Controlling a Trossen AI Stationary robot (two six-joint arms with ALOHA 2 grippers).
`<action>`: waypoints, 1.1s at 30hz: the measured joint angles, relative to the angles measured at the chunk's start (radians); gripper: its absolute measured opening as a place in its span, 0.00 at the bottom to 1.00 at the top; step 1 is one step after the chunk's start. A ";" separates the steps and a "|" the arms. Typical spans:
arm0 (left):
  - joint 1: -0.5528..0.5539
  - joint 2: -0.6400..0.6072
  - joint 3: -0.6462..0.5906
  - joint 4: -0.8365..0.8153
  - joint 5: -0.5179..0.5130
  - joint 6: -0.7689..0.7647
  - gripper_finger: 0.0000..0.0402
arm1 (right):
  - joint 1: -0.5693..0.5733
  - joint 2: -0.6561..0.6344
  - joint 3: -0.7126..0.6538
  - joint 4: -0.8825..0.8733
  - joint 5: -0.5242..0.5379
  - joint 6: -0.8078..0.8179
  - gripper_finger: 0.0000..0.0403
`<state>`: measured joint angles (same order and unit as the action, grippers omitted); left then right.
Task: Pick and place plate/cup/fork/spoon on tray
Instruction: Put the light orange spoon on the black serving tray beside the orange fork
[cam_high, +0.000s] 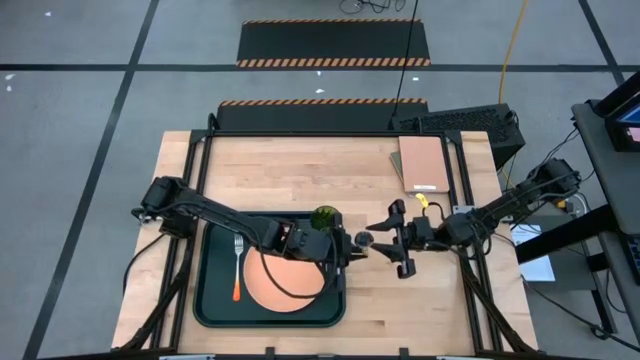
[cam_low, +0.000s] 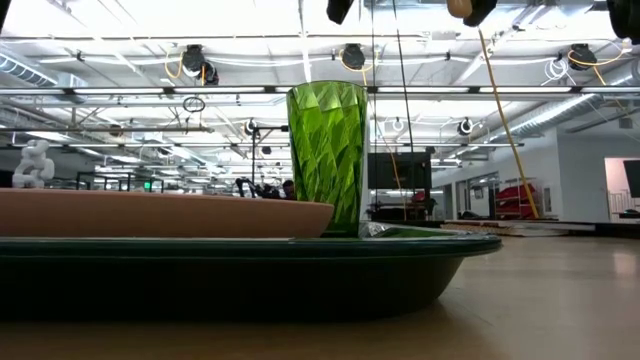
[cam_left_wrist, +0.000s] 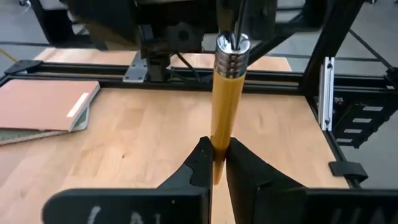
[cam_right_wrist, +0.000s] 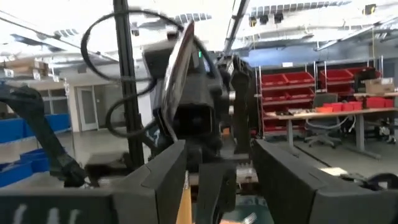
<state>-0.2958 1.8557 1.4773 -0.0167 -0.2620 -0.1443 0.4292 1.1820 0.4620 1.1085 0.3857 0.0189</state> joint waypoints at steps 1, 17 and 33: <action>0.000 0.000 0.000 -0.005 0.000 -0.003 0.06 | -0.005 0.000 0.000 -0.010 -0.013 0.008 0.45; 0.014 0.000 0.000 -0.045 -0.025 -0.059 0.07 | -0.042 0.006 0.095 -0.278 -0.123 0.095 0.44; -0.001 0.006 0.000 -0.069 -0.032 -0.086 0.09 | -0.041 0.002 0.141 -0.359 -0.079 0.065 0.04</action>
<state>-0.2969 1.8622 1.4773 -0.0854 -0.2944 -0.2302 0.3883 1.1841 0.6025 0.7498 0.3068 0.0838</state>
